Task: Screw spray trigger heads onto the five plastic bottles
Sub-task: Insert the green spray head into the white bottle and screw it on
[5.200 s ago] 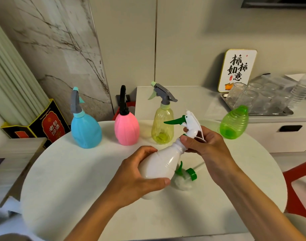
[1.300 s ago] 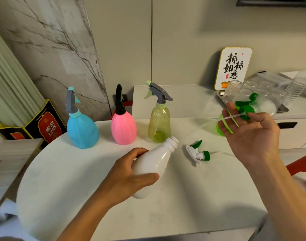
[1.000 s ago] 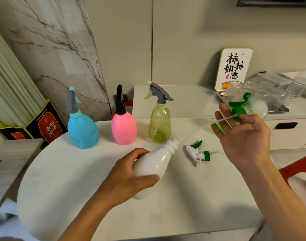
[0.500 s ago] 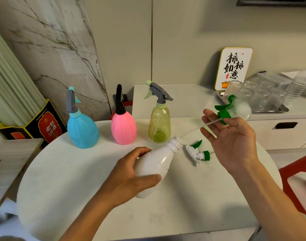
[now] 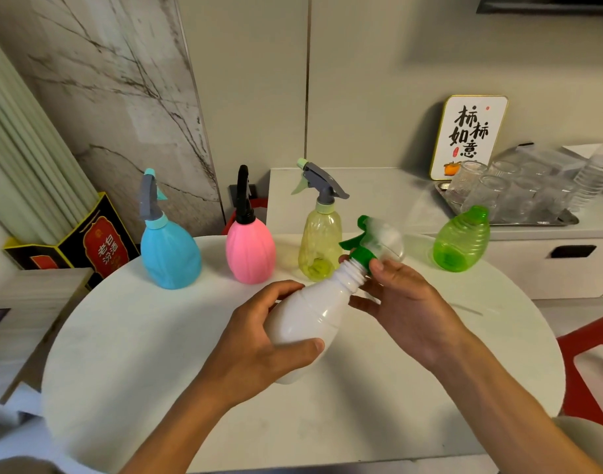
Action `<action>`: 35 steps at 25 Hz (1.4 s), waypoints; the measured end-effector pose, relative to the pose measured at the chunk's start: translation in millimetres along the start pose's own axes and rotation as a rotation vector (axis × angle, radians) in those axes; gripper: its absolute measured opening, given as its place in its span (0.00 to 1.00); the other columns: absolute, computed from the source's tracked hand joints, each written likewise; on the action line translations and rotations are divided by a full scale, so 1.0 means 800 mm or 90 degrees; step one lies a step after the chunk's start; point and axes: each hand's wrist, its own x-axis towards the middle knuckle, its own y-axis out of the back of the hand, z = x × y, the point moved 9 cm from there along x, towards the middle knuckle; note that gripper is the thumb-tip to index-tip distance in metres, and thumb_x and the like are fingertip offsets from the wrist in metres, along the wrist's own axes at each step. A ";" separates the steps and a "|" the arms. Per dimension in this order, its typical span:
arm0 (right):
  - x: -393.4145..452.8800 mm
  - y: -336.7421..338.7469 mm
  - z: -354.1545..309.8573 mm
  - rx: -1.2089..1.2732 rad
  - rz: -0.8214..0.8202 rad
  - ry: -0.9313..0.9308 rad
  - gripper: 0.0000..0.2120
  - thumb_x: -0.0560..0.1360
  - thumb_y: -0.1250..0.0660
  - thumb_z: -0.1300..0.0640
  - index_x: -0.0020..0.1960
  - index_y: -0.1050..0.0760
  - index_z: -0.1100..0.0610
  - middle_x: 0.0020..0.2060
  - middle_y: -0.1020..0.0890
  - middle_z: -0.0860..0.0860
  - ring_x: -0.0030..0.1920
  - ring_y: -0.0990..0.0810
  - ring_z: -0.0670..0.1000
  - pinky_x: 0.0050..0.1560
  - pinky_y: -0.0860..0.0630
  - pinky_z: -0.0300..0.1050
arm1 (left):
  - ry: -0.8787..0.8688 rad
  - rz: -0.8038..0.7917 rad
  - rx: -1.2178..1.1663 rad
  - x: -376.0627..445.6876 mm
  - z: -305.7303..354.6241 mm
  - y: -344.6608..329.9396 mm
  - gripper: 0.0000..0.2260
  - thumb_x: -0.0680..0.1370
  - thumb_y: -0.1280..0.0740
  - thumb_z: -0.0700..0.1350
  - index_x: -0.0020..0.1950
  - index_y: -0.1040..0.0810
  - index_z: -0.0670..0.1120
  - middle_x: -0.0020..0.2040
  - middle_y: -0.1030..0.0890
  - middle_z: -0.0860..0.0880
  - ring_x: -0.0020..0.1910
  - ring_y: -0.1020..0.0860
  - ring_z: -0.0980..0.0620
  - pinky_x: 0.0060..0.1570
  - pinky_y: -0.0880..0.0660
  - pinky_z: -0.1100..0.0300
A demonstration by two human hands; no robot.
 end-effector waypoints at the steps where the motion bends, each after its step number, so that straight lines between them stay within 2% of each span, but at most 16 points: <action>1: 0.000 0.000 -0.002 -0.002 -0.013 0.006 0.15 0.71 0.29 0.51 0.56 0.16 0.54 0.57 0.16 0.54 0.56 0.19 0.53 0.57 0.24 0.53 | -0.001 0.002 0.000 -0.001 0.001 0.001 0.29 0.59 0.24 0.59 0.59 0.25 0.62 0.53 0.21 0.63 0.51 0.21 0.60 0.40 0.22 0.68; 6: -0.002 -0.005 -0.008 -0.008 -0.069 0.040 0.15 0.71 0.29 0.56 0.57 0.16 0.55 0.57 0.15 0.54 0.58 0.18 0.54 0.53 0.22 0.50 | 0.003 -0.018 -0.017 -0.001 0.005 0.002 0.26 0.59 0.25 0.59 0.57 0.24 0.63 0.51 0.19 0.62 0.48 0.20 0.59 0.39 0.22 0.67; 10: -0.005 -0.008 -0.021 -0.073 -0.111 0.081 0.14 0.73 0.30 0.62 0.58 0.17 0.55 0.54 0.15 0.52 0.56 0.18 0.53 0.55 0.22 0.48 | 0.010 -0.028 -0.025 -0.003 0.008 0.005 0.23 0.60 0.27 0.60 0.54 0.25 0.68 0.49 0.19 0.65 0.47 0.21 0.63 0.39 0.23 0.71; 12: -0.006 -0.010 -0.019 -0.081 -0.126 0.069 0.14 0.73 0.28 0.62 0.58 0.17 0.54 0.54 0.15 0.51 0.56 0.18 0.52 0.55 0.22 0.48 | -0.002 -0.023 -0.019 -0.005 0.010 0.006 0.24 0.60 0.26 0.59 0.55 0.24 0.66 0.50 0.19 0.64 0.48 0.20 0.61 0.41 0.22 0.69; 15: -0.007 -0.020 -0.011 0.023 -0.170 0.040 0.18 0.72 0.25 0.58 0.61 0.20 0.58 0.57 0.16 0.55 0.57 0.19 0.55 0.55 0.22 0.53 | -0.026 -0.024 -0.029 -0.008 0.014 0.005 0.25 0.61 0.25 0.58 0.57 0.24 0.64 0.53 0.19 0.61 0.51 0.20 0.57 0.43 0.21 0.66; 19: -0.009 -0.033 -0.008 0.117 -0.216 0.026 0.20 0.74 0.27 0.57 0.64 0.23 0.59 0.60 0.18 0.57 0.60 0.20 0.57 0.59 0.24 0.54 | -0.026 -0.062 -0.075 -0.009 0.014 -0.007 0.23 0.63 0.26 0.57 0.56 0.24 0.69 0.53 0.18 0.61 0.51 0.20 0.56 0.45 0.19 0.63; 22: -0.013 -0.038 -0.007 0.147 -0.236 0.018 0.20 0.75 0.28 0.57 0.66 0.24 0.59 0.63 0.19 0.58 0.62 0.20 0.58 0.63 0.26 0.53 | 0.017 -0.122 -0.180 -0.010 0.005 -0.024 0.22 0.64 0.27 0.55 0.58 0.21 0.63 0.54 0.17 0.54 0.51 0.18 0.50 0.46 0.18 0.55; 24: -0.014 -0.040 -0.009 0.164 -0.238 0.012 0.20 0.76 0.29 0.57 0.67 0.24 0.58 0.64 0.19 0.58 0.62 0.20 0.58 0.64 0.26 0.53 | 0.037 -0.159 -0.235 -0.012 0.003 -0.034 0.21 0.65 0.27 0.53 0.58 0.20 0.59 0.53 0.16 0.50 0.51 0.18 0.47 0.45 0.18 0.54; 26: -0.012 -0.036 -0.009 0.138 -0.205 0.011 0.20 0.74 0.27 0.55 0.64 0.22 0.57 0.62 0.18 0.59 0.61 0.19 0.58 0.62 0.25 0.53 | 0.041 -0.148 -0.220 -0.010 0.001 -0.034 0.21 0.64 0.27 0.54 0.57 0.20 0.61 0.52 0.16 0.52 0.50 0.17 0.50 0.45 0.18 0.54; 29: -0.006 -0.022 -0.001 0.064 -0.115 0.006 0.20 0.67 0.20 0.52 0.56 0.17 0.56 0.55 0.15 0.59 0.56 0.17 0.56 0.55 0.21 0.52 | 0.028 -0.061 -0.092 -0.007 -0.001 -0.020 0.23 0.61 0.26 0.58 0.56 0.23 0.66 0.52 0.18 0.59 0.49 0.19 0.56 0.43 0.18 0.60; 31: -0.005 -0.016 0.007 0.039 -0.047 -0.009 0.17 0.64 0.18 0.51 0.50 0.15 0.54 0.51 0.14 0.57 0.52 0.16 0.55 0.50 0.19 0.51 | 0.011 -0.002 -0.002 -0.007 0.001 -0.013 0.25 0.60 0.26 0.60 0.56 0.24 0.63 0.51 0.20 0.62 0.49 0.20 0.58 0.40 0.21 0.65; 33: -0.006 -0.010 0.014 -0.001 0.022 -0.028 0.13 0.63 0.18 0.50 0.45 0.14 0.52 0.48 0.14 0.56 0.49 0.15 0.54 0.46 0.19 0.48 | -0.019 0.041 0.093 -0.007 0.005 -0.009 0.27 0.60 0.26 0.61 0.57 0.25 0.61 0.51 0.21 0.64 0.50 0.22 0.60 0.41 0.23 0.69; 35: -0.009 -0.004 0.014 -0.103 0.072 -0.038 0.14 0.65 0.21 0.44 0.46 0.15 0.50 0.47 0.13 0.54 0.46 0.14 0.53 0.43 0.19 0.47 | -0.069 0.070 0.185 -0.007 0.014 -0.006 0.28 0.61 0.27 0.63 0.59 0.28 0.61 0.52 0.24 0.65 0.53 0.25 0.63 0.44 0.25 0.73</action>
